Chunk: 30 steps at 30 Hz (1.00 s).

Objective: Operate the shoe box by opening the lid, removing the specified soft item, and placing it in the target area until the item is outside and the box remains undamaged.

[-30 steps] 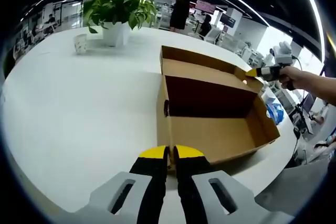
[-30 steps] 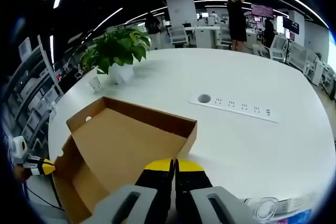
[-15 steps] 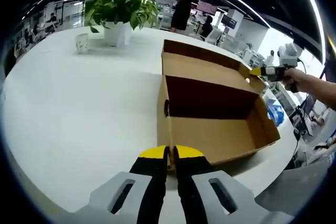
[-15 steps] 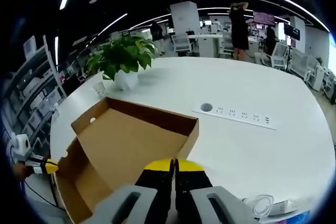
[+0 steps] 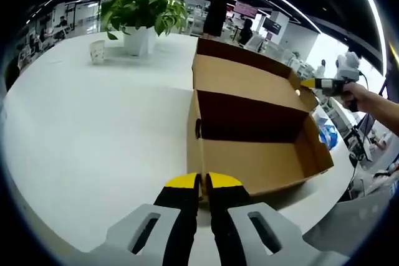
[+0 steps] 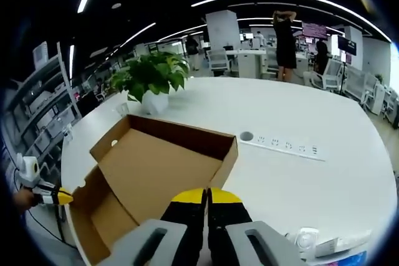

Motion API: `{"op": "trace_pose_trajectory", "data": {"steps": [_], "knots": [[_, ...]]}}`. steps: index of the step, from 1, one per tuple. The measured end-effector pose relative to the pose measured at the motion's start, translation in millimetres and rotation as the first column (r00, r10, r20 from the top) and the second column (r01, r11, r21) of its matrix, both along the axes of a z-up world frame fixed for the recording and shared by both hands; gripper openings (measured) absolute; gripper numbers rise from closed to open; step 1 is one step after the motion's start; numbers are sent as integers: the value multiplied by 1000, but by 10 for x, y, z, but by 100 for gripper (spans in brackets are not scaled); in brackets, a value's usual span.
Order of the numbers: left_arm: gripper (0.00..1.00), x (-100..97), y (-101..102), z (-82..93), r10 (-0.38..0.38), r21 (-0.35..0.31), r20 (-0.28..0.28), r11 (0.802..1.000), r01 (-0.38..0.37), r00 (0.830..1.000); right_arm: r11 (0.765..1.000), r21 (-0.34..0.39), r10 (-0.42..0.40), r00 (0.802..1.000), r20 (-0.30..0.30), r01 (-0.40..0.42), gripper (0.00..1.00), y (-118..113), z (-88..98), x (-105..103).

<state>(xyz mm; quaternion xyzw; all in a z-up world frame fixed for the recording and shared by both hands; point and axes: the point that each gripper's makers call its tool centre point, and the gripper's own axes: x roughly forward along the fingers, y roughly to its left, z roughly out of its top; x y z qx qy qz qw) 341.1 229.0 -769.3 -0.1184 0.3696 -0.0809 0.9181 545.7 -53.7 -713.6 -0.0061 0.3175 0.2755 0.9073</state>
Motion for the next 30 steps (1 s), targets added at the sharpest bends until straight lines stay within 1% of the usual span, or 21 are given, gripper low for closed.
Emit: {"op": "trace_pose_trajectory", "data": {"steps": [4,7,18,22,30], "knots": [[2,1,-5,-2,2,-3,1,1000,-2,1000,1000,12,-1,1000,15,1,0,1,57,-37],[2,5,-11,-4,2,-4,0,1000,-2,1000,1000,8,5,999,36,-6,0,9,110,-111],[2,13,-27,-11,5,-11,0,1000,-5,1000,999,47,-15,997,76,11,0,4,258,-291],[3,12,-26,-12,14,-28,0,1000,-14,1000,998,65,-23,996,85,17,0,-21,289,-303],[3,8,-35,-8,20,-38,6,999,-20,1000,997,71,-29,993,114,21,0,-48,331,-345]]}}
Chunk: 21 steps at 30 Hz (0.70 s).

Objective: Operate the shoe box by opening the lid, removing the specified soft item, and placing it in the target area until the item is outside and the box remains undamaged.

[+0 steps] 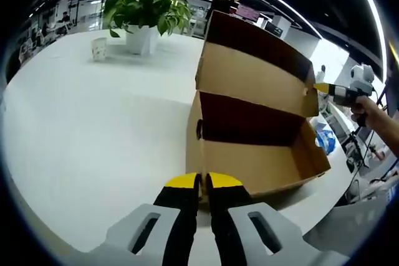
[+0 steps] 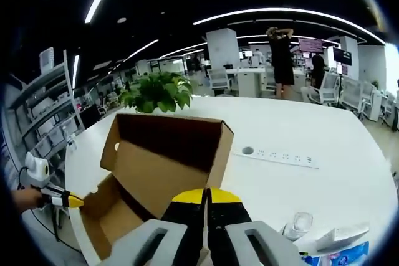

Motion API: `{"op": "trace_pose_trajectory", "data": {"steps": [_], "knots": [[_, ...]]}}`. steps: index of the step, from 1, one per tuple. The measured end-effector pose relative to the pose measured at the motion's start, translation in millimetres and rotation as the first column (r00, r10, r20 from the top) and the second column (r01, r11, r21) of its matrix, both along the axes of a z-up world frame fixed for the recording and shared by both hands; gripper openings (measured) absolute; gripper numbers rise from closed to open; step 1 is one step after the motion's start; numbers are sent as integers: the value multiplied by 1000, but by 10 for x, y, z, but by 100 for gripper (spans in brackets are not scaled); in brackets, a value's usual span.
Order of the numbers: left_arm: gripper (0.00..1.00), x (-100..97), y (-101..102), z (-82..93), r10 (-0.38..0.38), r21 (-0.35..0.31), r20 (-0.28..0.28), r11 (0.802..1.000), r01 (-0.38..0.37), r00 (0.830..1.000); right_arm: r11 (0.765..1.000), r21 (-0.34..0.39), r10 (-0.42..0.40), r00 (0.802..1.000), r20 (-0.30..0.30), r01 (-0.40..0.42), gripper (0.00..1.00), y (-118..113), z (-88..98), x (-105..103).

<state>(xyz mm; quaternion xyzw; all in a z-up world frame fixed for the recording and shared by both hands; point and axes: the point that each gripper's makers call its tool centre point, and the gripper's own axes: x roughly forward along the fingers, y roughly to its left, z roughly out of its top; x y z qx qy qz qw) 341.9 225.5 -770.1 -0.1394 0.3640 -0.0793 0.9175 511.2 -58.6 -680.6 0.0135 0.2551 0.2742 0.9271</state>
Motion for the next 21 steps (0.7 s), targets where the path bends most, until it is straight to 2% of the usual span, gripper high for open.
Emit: {"op": "trace_pose_trajectory", "data": {"steps": [21], "knots": [[3,12,17,13,-1,-15,9,1000,1,1000,999,44,-17,999,44,16,0,-22,52,-277]]}}
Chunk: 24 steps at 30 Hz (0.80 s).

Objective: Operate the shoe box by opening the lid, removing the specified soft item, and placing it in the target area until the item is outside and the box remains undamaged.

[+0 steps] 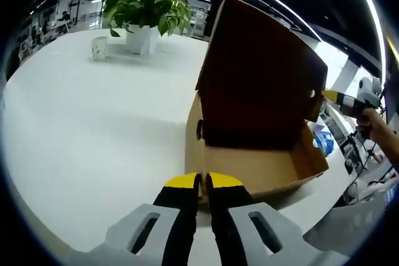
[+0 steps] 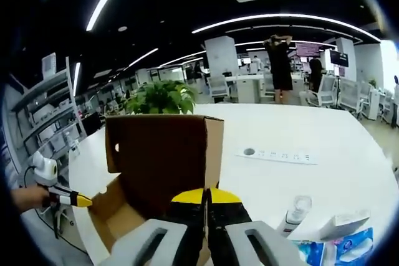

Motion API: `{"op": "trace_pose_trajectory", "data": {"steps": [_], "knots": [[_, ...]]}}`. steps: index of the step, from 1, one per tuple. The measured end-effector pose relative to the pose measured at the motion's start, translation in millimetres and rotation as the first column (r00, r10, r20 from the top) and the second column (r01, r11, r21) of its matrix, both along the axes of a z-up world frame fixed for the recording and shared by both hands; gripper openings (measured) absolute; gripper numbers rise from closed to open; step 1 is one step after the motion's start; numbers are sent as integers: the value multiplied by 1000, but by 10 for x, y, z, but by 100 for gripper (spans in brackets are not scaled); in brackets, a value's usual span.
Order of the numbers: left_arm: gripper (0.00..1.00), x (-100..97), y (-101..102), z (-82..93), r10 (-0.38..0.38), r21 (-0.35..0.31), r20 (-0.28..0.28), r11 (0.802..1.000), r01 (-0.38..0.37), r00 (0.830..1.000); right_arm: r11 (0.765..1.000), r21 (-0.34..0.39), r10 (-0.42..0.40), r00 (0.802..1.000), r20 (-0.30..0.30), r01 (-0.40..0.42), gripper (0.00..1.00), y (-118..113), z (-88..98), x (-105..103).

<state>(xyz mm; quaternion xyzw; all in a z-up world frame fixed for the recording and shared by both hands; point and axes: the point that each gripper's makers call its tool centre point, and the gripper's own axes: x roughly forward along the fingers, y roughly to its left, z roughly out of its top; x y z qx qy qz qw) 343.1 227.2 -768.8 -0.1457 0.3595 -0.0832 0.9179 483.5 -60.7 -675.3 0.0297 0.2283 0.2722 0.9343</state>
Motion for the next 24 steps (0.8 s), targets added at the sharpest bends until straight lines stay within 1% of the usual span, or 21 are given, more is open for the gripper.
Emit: {"op": "trace_pose_trajectory", "data": {"steps": [10,13,19,24], "knots": [[4,0,-4,5,10,-16,4,1000,-10,1000,1000,15,-11,1000,8,11,0,-5,2,-121],[4,2,-1,4,13,-23,5,1000,-13,1000,999,31,-19,1000,4,19,0,-9,-2,-156],[4,4,-7,9,-19,4,10,1000,19,1000,999,46,-25,1000,2,25,0,-18,-19,-235],[5,1,-7,6,-23,-3,8,1000,23,1000,998,50,-28,1000,-3,28,0,-20,-27,-294]]}}
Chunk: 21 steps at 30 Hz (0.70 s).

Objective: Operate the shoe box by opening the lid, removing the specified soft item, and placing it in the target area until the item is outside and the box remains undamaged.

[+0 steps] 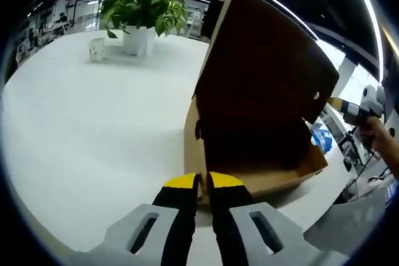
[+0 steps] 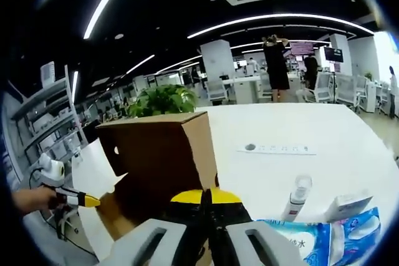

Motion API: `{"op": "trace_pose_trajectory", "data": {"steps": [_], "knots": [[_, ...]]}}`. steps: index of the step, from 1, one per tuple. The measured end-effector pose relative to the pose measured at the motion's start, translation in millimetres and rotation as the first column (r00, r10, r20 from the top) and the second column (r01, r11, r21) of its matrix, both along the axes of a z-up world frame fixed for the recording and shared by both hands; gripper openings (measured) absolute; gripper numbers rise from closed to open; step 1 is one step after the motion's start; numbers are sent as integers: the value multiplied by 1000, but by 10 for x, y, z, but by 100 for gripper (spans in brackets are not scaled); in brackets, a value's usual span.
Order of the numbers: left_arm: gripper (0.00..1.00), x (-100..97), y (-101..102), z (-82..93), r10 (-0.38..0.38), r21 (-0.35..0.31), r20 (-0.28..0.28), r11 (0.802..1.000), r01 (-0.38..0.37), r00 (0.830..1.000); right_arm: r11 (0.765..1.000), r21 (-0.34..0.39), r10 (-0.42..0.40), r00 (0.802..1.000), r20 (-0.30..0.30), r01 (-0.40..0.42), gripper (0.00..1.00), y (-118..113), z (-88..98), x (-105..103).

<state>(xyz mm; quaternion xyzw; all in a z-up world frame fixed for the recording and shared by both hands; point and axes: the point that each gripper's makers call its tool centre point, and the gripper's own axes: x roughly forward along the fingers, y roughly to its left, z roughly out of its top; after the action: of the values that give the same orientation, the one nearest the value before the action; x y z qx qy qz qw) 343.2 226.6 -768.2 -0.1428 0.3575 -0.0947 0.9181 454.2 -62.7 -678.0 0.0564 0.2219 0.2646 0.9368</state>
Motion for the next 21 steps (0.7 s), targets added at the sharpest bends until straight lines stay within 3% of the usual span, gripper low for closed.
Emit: {"op": "trace_pose_trajectory", "data": {"steps": [12,21], "knots": [[7,-34,-1,-13,-19,16,-18,1000,19,1000,1000,-15,-6,1000,7,6,0,-11,-46,-134],[11,30,69,139,-12,41,22,999,11,1000,1000,-20,-11,1000,16,11,0,-24,-59,-214]]}}
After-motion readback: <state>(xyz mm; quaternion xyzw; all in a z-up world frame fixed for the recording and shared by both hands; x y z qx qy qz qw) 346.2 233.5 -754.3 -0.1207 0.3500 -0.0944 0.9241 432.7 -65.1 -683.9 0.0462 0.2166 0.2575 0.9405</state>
